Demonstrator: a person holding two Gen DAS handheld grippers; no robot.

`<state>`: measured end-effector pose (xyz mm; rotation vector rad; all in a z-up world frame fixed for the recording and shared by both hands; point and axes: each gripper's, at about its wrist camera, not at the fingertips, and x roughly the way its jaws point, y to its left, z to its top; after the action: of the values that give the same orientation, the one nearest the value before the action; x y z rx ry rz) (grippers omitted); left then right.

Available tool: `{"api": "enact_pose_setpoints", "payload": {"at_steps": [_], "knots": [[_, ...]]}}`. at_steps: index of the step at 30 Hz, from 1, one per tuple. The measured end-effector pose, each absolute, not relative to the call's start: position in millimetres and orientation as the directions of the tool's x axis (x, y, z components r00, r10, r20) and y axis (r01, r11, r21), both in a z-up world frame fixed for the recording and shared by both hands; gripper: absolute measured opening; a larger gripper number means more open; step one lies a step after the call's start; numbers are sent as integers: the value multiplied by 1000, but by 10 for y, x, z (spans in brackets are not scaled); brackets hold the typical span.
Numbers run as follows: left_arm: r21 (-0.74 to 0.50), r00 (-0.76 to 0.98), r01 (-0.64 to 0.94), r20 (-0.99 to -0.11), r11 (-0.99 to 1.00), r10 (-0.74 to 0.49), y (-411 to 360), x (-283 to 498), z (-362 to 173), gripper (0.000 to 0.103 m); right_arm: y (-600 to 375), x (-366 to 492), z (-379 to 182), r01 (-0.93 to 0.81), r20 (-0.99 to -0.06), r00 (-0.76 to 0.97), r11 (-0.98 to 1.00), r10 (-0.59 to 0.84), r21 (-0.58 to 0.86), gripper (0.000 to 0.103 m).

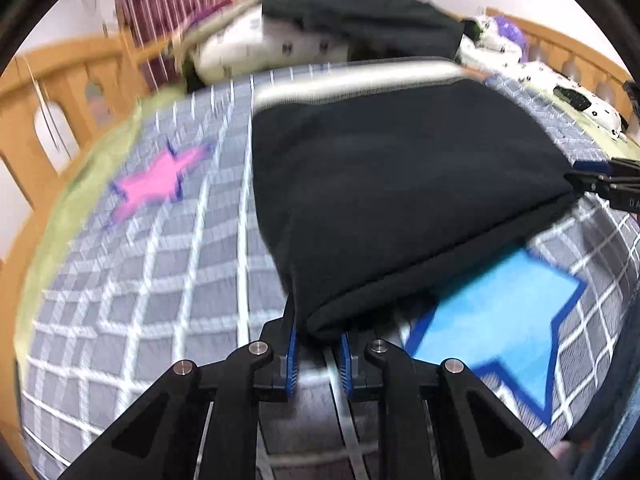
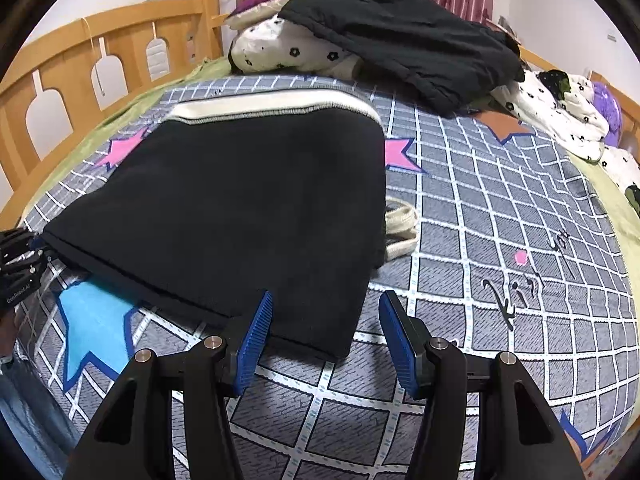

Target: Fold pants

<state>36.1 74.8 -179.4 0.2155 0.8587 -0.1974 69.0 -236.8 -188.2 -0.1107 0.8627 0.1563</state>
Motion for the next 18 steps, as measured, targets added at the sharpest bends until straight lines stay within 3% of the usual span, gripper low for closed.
{"api": "enact_pose_setpoints", "payload": {"at_steps": [4,7,10,14,17,18], "knots": [[24,614,263,-775,964,-148,844,316,-1686,18,-2340,701,-1894,-177,-773,630,983,75,-49,49],[-53,616,234,-764,971,-191,983,212,-1547,18,-2366,566,-1646,-200,-692,709,980,135,-14,50],[-52,649,223,-737,973,-188,966,178,-1406,19,-2370,533,-1512,-209,-645,747,978,162,3,51],[-8,679,257,-709,966,-187,769,333,-1198,19,-2241,707,-1541,-214,-651,745,976,143,-30,51],[-59,694,276,-678,959,-242,753,459,-1018,19,-2196,898,-1626,-202,-674,727,979,131,-29,51],[-76,702,276,-664,958,-255,742,482,-975,24,-2194,945,-1673,-196,-689,714,980,128,-21,51]]}}
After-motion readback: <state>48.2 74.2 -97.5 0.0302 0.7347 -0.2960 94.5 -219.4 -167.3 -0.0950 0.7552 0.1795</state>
